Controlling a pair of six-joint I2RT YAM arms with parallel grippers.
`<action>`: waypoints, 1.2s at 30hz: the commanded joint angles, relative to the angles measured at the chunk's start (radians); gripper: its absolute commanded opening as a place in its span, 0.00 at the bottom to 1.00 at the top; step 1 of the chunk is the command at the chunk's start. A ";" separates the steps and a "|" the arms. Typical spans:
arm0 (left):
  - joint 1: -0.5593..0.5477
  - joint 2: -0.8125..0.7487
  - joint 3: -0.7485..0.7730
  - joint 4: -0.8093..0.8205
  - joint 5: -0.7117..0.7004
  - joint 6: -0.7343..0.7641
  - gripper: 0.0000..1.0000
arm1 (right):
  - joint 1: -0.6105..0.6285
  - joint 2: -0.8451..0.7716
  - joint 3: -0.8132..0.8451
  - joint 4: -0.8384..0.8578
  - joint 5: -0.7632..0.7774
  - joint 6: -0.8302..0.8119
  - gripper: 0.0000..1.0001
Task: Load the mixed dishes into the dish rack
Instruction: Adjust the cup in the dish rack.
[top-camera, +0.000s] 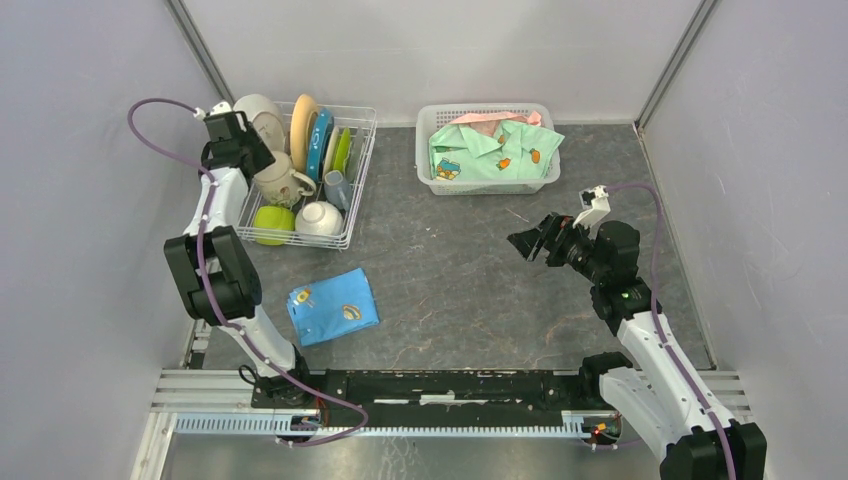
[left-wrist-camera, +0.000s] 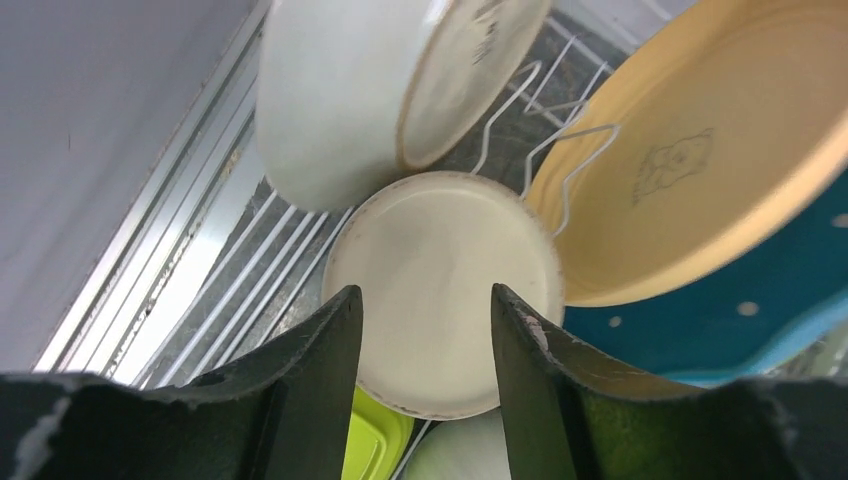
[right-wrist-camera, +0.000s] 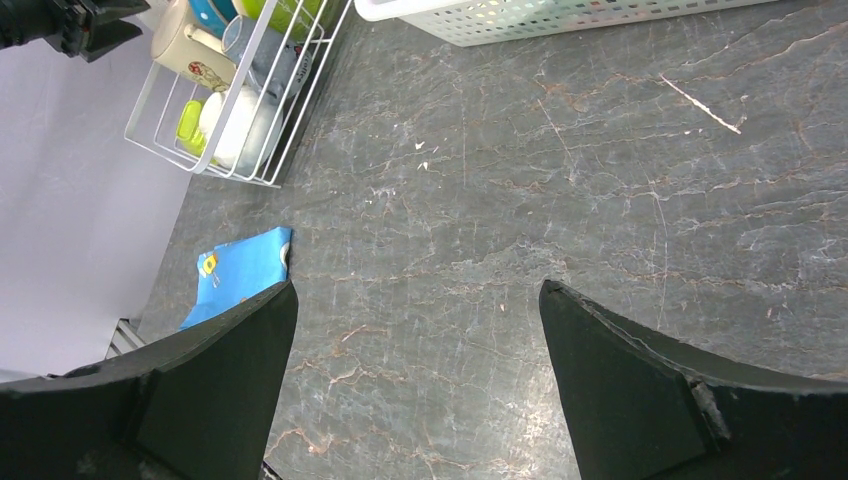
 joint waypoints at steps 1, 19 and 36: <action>-0.026 -0.087 0.068 0.071 0.053 0.081 0.58 | 0.005 -0.010 0.004 0.041 0.010 -0.003 0.98; 0.056 0.163 0.479 -0.074 0.075 0.151 0.84 | 0.006 -0.014 0.019 0.023 0.038 -0.003 0.98; 0.089 0.213 0.423 0.059 0.223 0.195 0.89 | 0.010 0.043 0.017 0.074 0.024 0.001 0.98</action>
